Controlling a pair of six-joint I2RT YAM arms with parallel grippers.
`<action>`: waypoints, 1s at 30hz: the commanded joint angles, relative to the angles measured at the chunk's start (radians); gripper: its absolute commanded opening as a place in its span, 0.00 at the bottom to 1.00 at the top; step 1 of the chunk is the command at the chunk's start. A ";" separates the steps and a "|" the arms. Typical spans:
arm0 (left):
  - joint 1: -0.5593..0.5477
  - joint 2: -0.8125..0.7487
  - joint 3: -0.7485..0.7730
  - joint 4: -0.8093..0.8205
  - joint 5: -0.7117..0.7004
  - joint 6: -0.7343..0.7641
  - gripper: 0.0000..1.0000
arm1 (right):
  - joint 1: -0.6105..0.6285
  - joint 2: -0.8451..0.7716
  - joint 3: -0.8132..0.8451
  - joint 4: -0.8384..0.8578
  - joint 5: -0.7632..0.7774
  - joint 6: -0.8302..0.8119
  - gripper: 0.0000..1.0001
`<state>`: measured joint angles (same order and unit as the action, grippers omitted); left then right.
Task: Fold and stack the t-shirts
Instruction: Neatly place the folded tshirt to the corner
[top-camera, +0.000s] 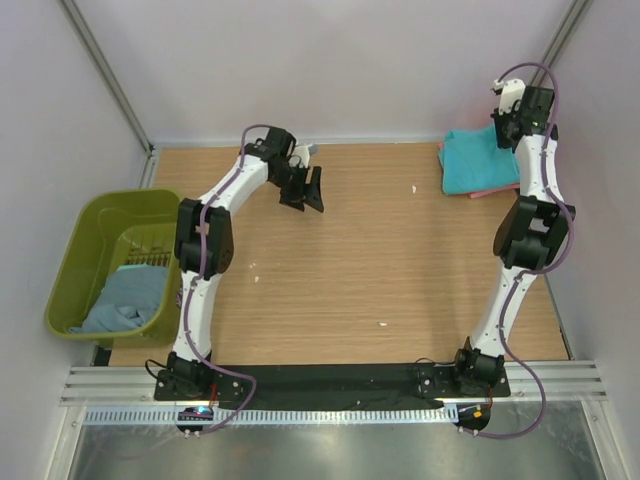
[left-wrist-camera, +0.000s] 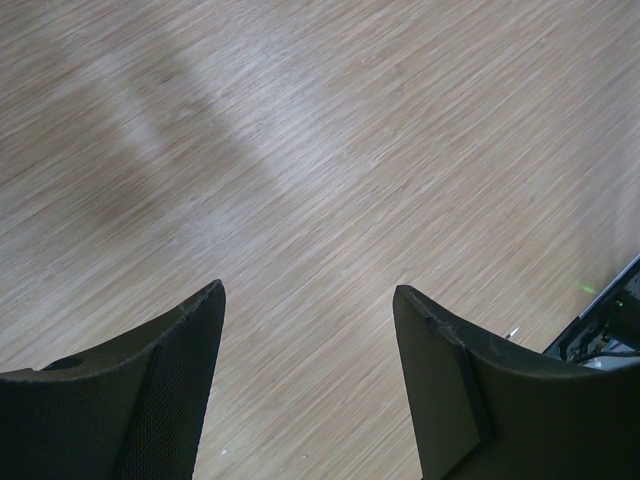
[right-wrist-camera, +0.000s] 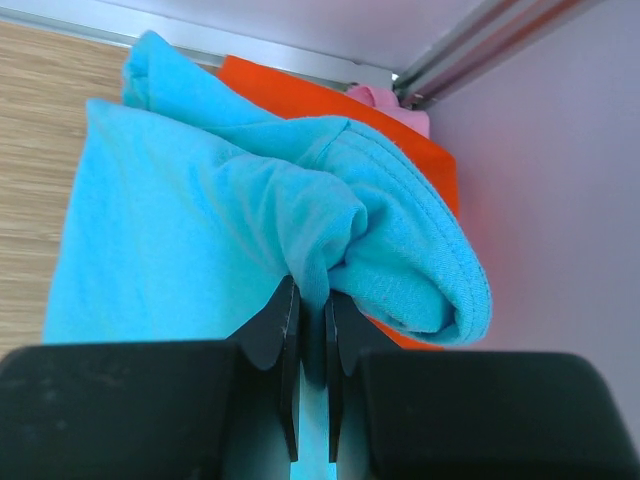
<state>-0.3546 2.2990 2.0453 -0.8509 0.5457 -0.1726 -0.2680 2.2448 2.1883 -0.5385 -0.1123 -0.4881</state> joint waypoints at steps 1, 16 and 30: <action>-0.010 -0.059 0.001 -0.016 -0.024 0.030 0.69 | -0.025 -0.004 0.079 0.078 0.029 -0.018 0.01; -0.029 -0.064 -0.016 -0.025 -0.052 0.045 0.71 | -0.053 0.151 0.284 0.107 0.080 -0.006 0.01; -0.067 -0.119 0.018 -0.004 -0.390 0.025 0.92 | -0.004 -0.014 0.262 0.216 0.266 0.141 0.66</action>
<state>-0.4099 2.2852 2.0258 -0.8726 0.3420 -0.1490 -0.2989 2.4142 2.4176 -0.3973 0.1287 -0.4225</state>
